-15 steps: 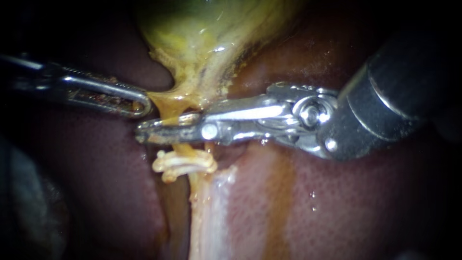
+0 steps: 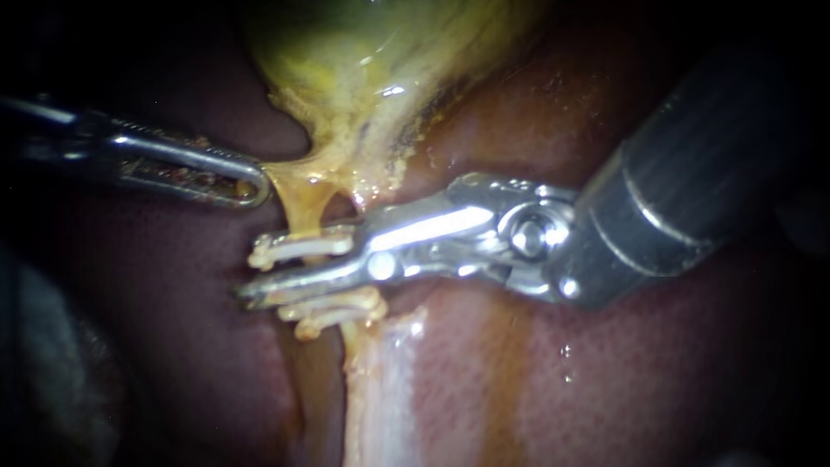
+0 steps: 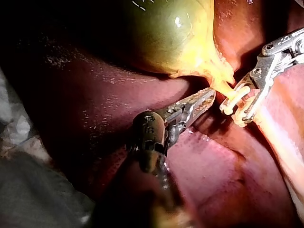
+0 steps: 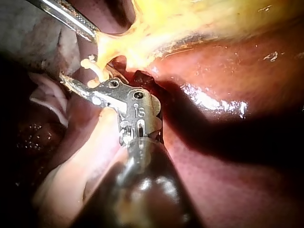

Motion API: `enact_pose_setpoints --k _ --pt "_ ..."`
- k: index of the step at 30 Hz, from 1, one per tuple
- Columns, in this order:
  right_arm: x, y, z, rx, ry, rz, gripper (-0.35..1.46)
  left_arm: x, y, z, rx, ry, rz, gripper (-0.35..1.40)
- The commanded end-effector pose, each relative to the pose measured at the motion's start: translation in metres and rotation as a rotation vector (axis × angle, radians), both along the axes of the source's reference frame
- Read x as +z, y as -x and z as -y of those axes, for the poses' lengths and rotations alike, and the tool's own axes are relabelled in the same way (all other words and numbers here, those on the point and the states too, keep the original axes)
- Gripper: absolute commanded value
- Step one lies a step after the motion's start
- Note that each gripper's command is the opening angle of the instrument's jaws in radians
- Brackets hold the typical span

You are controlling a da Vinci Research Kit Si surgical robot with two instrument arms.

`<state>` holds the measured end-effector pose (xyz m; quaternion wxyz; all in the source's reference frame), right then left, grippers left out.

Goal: Going back third clip left tube

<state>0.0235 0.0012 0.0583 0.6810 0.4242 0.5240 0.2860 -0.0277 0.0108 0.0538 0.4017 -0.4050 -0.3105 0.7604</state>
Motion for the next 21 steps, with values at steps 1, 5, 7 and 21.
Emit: enact_pose_setpoints --k 1,5,7,21 --pt "0.0005 0.0001 0.0 0.009 0.011 0.01 0.47 0.0 0.0 0.0 0.0 0.001 0.0 -0.35" --pt "0.002 0.0009 -0.0008 0.055 0.094 0.064 0.49 0.0 0.0 0.0 0.0 0.001 0.0 -0.35" --pt "0.0024 0.0016 -0.0014 0.06 0.132 0.084 0.49 0.0 0.0001 0.0001 -0.001 0.001 -0.001 -0.35" --pt "0.0002 0.0084 -0.0013 -0.001 0.395 0.012 0.5 0.0 0.0 0.0001 -0.001 0.001 -0.001 -0.35"
